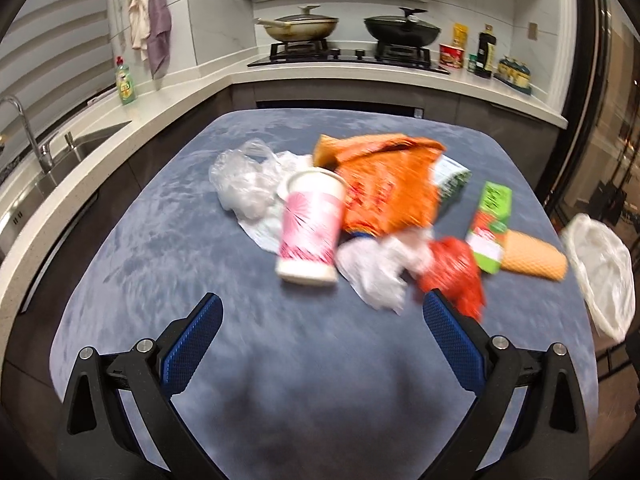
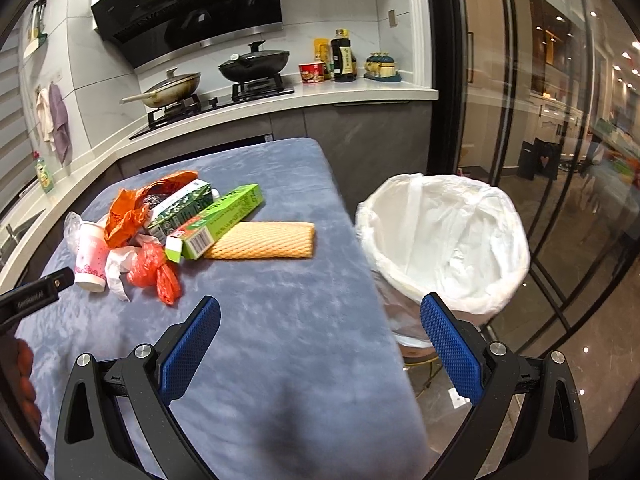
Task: Collect trash
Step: 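Grasp the pink paper cup with the left gripper while the right gripper grasps the green wasabi box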
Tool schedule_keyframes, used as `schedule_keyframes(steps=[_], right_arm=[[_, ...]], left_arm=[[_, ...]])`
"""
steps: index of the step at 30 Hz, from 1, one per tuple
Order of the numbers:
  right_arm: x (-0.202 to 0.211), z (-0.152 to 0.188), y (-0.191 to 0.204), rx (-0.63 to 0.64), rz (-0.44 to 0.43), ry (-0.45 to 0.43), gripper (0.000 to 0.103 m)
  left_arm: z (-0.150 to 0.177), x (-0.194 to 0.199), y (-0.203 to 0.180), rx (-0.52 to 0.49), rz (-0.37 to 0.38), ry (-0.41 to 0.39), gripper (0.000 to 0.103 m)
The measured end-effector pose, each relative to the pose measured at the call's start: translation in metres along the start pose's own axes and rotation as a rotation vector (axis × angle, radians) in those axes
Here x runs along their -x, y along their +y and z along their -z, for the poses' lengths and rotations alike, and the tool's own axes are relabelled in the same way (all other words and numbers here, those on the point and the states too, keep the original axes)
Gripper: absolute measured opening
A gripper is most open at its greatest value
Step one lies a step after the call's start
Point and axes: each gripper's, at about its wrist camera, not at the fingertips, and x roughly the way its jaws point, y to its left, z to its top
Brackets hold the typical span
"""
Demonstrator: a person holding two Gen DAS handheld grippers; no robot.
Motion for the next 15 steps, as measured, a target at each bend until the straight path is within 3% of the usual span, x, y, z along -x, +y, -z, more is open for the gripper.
schedule_keyframes(steps=[6, 15], right_arm=[[-0.019, -0.011, 0.025, 0.019, -0.015, 0.011, 0.096], [-0.053, -0.025, 0.06, 0.032, -0.044, 0.042, 0.096]], left_arm=[[-0.016, -0.035, 0.022, 0.015, 0.006, 0.019, 0.096], [-0.023, -0.074, 0.023, 0.0, 0.064, 0.059, 0.096]])
